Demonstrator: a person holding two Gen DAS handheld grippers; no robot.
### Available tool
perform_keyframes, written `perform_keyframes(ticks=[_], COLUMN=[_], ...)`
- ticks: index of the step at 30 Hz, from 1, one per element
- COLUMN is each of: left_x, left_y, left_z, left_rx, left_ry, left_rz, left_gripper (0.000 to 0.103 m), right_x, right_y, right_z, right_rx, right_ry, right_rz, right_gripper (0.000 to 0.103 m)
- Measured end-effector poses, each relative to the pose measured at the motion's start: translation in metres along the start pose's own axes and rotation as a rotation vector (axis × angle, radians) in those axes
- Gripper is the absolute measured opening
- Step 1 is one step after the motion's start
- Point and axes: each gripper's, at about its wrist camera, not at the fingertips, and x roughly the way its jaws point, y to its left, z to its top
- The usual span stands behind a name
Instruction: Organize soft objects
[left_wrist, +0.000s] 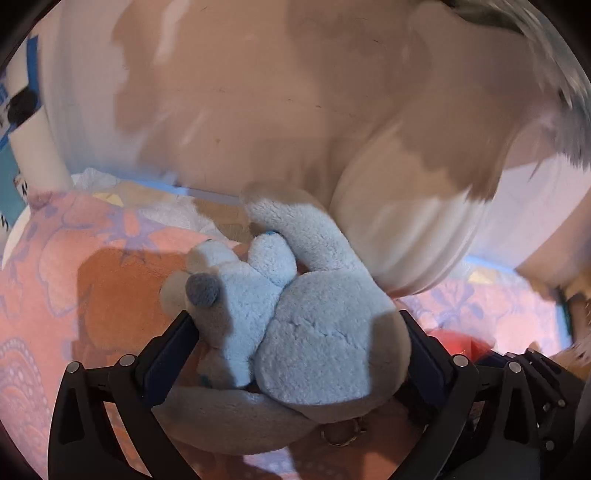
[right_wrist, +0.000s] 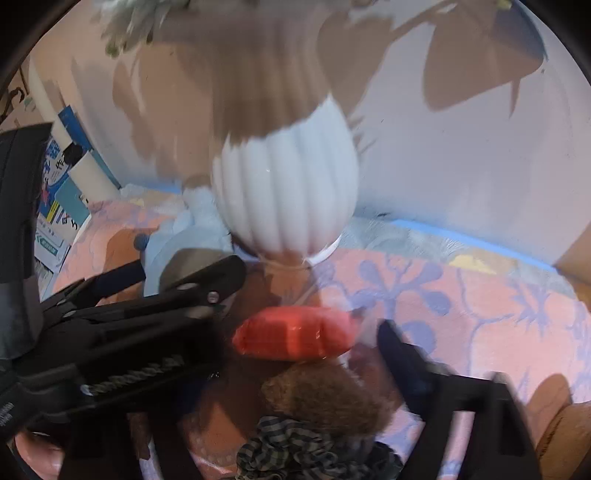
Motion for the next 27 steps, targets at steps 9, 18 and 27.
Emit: perform_keyframes(ticks=[9, 18, 27], left_x=[-0.056, -0.165, -0.182], left_y=[0.002, 0.021, 0.019], left_z=[-0.016, -0.081, -0.14], left_rx=[0.107, 0.406, 0.477], left_ry=[-0.035, -0.126, -0.043], left_rz=[-0.062, -0.162, -0.166], left_gripper=[0.082, 0.083, 0.084], right_x=[-0.048, -0.132, -0.13], right_y=[0.012, 0.05, 0.057], right_z=[-0.016, -0.093, -0.168], right_rx=[-0.027, -0.082, -0.119], right_ry=[-0.106, -0.142, -0.083], right_rz=[-0.046, -0.147, -0.003], right_gripper=[0.052, 0.052, 0.052])
